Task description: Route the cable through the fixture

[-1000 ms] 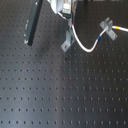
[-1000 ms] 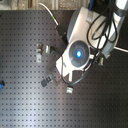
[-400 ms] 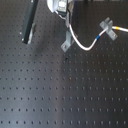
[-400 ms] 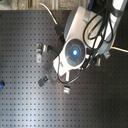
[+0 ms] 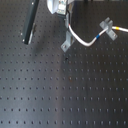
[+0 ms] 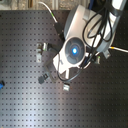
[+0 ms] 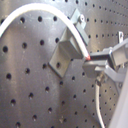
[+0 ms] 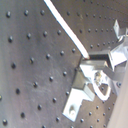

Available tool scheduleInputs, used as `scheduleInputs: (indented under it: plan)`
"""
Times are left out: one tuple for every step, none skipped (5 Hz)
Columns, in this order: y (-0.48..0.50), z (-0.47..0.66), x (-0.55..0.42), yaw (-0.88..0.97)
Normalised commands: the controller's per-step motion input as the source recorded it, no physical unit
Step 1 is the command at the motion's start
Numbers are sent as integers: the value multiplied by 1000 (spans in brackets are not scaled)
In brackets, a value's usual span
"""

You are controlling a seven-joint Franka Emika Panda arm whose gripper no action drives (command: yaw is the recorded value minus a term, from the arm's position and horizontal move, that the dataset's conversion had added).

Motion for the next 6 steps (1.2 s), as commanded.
scheduleInputs:
  plan:
    - [112, 4, -201, 171]
    - [1, 28, 1, 0]
    - [23, 329, 48, 0]
    - [-25, 331, -31, 34]
    - [32, 70, -75, 163]
    - [-117, 152, -203, 43]
